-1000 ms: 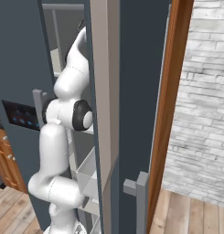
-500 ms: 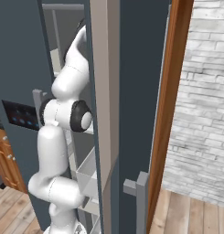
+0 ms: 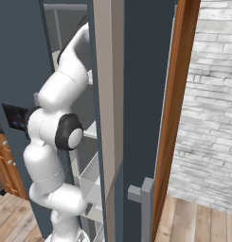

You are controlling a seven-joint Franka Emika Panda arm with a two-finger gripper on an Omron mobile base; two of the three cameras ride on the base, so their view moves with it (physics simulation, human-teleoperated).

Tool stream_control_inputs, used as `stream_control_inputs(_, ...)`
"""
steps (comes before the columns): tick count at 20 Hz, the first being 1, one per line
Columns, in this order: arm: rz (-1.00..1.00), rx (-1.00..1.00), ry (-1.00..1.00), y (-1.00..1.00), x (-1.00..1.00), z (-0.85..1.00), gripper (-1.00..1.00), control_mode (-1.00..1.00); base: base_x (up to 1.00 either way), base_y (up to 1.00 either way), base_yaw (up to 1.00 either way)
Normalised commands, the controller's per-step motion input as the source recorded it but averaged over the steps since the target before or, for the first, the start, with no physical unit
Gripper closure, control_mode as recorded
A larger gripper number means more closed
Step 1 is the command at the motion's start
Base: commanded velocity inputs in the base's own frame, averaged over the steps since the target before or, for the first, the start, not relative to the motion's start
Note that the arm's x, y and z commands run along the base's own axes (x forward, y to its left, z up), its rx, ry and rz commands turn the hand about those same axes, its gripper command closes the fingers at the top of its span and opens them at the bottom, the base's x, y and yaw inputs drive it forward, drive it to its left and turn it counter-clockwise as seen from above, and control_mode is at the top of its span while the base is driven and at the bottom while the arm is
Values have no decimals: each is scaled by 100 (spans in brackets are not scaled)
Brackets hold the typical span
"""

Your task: Take the cheese, chicken drumstick, and bell pepper from the fridge and place them on the plate on the dining counter to create an appetizer plate.

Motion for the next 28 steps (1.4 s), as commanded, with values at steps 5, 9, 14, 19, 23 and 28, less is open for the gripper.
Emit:
stream_control_inputs(5, -13, -5, -53, 17, -81, -36, 100, -100, 0, 0, 0)
stream_control_inputs(9, -10, 0, -25, 3, -86, 9, 100, -100, 0, 0, 0)
stream_control_inputs(14, -6, 0, -21, 10, -100, 41, 100, -100, 0, 0, 0)
stream_control_inputs(19, -12, 0, -19, 2, -76, 46, 100, -100, 0, 0, 0)
stream_control_inputs(23, -15, 0, -9, 0, -42, 27, 100, -100, 0, 0, 0)
stream_control_inputs(28, -8, 0, -4, 0, -24, 5, 100, 100, -23, 2, -6)
